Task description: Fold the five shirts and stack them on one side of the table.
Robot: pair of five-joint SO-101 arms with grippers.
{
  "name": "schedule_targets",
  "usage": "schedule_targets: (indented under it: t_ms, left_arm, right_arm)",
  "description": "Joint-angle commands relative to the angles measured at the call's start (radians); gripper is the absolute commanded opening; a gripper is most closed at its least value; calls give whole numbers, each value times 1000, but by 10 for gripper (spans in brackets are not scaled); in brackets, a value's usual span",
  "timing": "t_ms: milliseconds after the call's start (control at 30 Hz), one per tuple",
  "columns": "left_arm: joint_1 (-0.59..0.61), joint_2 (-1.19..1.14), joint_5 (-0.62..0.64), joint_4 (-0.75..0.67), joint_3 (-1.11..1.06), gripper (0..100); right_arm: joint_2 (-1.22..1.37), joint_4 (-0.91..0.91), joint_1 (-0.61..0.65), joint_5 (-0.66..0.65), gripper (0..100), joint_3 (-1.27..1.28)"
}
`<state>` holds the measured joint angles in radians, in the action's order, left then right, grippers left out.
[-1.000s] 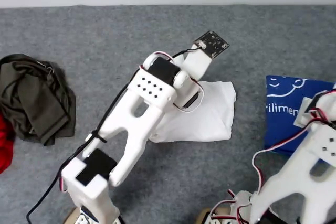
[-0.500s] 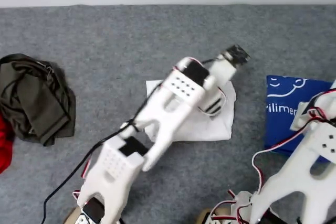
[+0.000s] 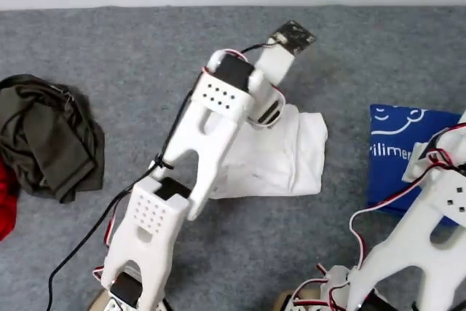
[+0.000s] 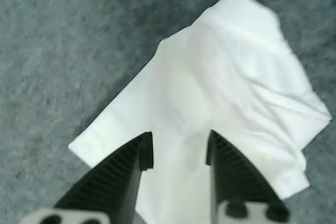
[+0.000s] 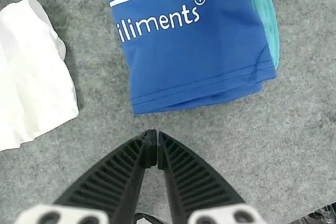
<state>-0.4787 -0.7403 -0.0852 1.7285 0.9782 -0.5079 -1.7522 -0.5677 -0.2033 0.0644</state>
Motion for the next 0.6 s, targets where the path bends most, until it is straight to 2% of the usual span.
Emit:
schedule_targets:
  t_ms: [0, 300, 433, 567]
  left_arm:
    - [-5, 176, -43, 29, -136, 142]
    - [-26, 419, -63, 25, -670, 141]
    - [-32, 388, -57, -23, -731, 141]
    - [-110, 295, -8, -98, -730, 141]
  right_arm:
    - [-27, -27, -5, 6, 9, -6]
    - [-19, -21, -4, 6, 9, -5]
    - [-18, 1, -4, 5, 9, -3]
    - [-18, 10, -4, 6, 9, -3]
